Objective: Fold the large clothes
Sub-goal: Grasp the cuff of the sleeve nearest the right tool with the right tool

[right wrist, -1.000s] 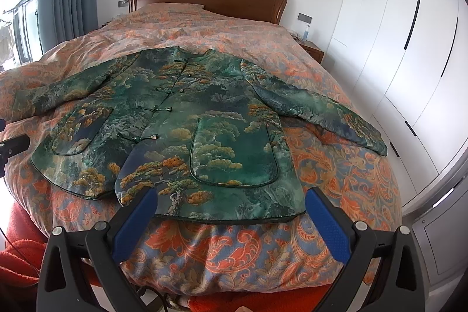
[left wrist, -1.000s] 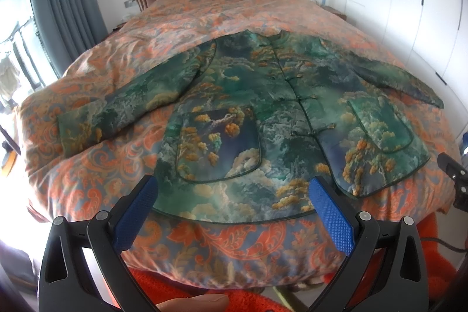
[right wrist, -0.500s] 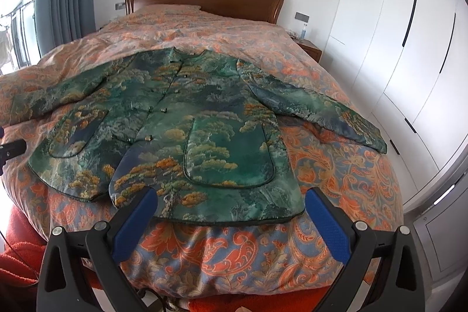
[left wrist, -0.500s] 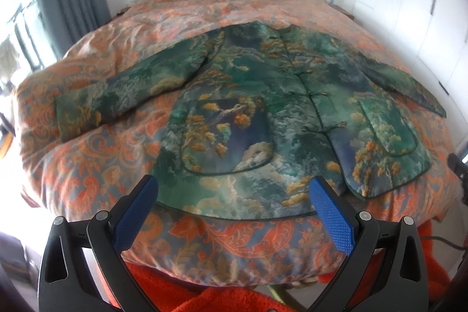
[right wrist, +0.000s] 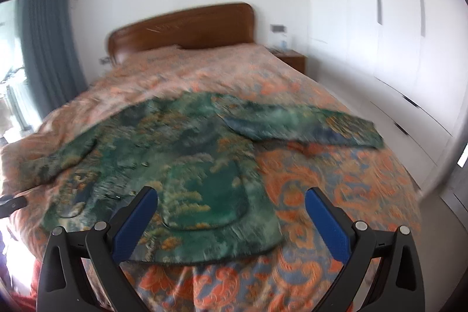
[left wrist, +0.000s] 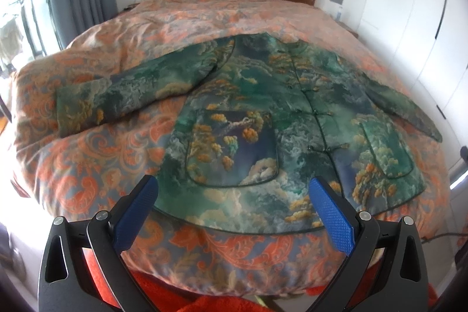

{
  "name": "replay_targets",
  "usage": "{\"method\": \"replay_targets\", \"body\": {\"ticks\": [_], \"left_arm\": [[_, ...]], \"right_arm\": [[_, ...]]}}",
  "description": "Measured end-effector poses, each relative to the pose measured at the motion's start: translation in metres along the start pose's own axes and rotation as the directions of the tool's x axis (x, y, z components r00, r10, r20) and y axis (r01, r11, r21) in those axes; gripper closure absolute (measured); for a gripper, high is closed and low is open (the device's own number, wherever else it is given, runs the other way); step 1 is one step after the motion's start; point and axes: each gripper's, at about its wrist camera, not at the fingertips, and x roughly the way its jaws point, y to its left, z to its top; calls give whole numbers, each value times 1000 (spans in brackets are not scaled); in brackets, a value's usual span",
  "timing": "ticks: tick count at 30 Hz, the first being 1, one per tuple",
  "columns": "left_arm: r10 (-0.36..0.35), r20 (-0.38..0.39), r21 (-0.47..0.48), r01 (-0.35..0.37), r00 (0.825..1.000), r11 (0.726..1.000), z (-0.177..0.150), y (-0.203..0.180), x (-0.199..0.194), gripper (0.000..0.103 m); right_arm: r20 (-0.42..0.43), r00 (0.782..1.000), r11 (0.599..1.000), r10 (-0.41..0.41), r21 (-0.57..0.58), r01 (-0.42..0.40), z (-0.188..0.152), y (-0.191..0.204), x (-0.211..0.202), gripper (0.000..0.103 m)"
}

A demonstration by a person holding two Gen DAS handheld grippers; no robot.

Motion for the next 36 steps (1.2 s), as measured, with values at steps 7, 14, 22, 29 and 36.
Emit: {"method": "replay_targets", "body": {"ticks": [7,14,22,29,36], "left_arm": [[5,-27,-9,-5,1000,1000,-4,2,1,0],[20,-42,-9,-20,999,1000,-7,-3,-3,0],[55,-38,38,-54,998,998,-5,-16,-9,0],[61,-49,62,-58,997,996,-9,-26,-8,0],[56,-73,53,-53,996,997,-14,-22,2,0]], "right_arm": [[-12,1000,996,13,-91,-14,11,-33,39,0],[14,1000,986,-20,165,17,38,-150,120,0],[-22,997,616,74,787,-29,-8,-289,227,7],[30,999,403,-31,915,-15,-13,-325,254,71],[46,990,634,-131,772,48,52,-283,227,92]]}}
